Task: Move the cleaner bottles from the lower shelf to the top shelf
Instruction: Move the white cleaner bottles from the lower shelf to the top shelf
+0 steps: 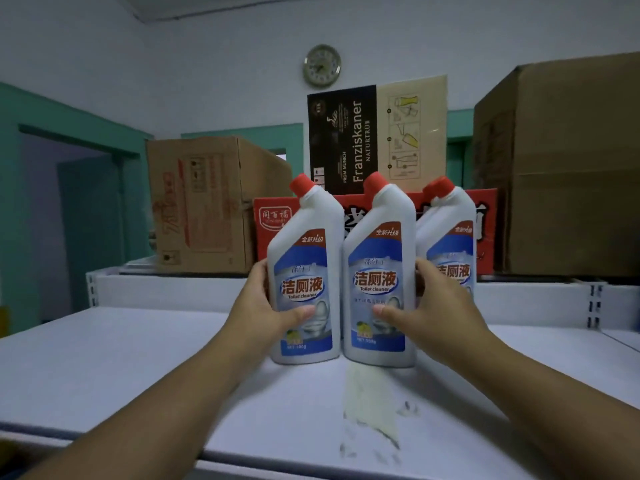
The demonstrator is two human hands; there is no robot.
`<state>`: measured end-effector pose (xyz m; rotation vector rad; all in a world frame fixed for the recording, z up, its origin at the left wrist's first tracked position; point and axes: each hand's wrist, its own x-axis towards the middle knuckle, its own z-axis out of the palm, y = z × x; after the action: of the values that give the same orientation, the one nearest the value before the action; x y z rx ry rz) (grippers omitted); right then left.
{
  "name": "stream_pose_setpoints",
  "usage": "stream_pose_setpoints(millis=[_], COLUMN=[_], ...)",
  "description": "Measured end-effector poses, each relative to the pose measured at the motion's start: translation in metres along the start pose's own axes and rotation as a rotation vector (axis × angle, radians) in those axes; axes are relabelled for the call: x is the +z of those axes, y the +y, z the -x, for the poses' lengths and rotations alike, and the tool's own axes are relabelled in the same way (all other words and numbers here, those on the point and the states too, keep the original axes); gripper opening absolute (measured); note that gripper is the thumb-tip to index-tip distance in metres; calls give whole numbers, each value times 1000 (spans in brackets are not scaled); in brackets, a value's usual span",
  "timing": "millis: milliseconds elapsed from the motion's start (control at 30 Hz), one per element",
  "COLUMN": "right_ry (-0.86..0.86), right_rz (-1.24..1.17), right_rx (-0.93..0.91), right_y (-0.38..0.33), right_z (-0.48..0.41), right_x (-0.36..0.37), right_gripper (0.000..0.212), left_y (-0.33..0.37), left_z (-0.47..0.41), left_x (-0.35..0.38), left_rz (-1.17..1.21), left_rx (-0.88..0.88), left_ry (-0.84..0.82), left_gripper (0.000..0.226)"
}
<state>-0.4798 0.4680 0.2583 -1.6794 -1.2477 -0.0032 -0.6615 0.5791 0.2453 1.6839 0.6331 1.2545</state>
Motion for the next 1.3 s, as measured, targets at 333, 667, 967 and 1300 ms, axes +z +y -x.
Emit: stream_pose_setpoints(millis=[333,667,967,1300], right_ry=[57,91,222,45], right_rz=[187,235,-187,149], right_rx=[-52,-69,-119,-73], right_y=[5,7,-10,154], right_z=[1,2,13,255], right_x=[10,12,-35,-63], right_gripper=[81,67,42,26], left_y=[-19,-16,28,-91], left_z=[-7,-8,22,243], left_x=[-1,2,-17,99], left_rz=[-100,-227,-212,123], left_rx=[-88,-73,439,-66], left_ry=[-175,-138,343,-454], left_gripper=[101,125,48,18])
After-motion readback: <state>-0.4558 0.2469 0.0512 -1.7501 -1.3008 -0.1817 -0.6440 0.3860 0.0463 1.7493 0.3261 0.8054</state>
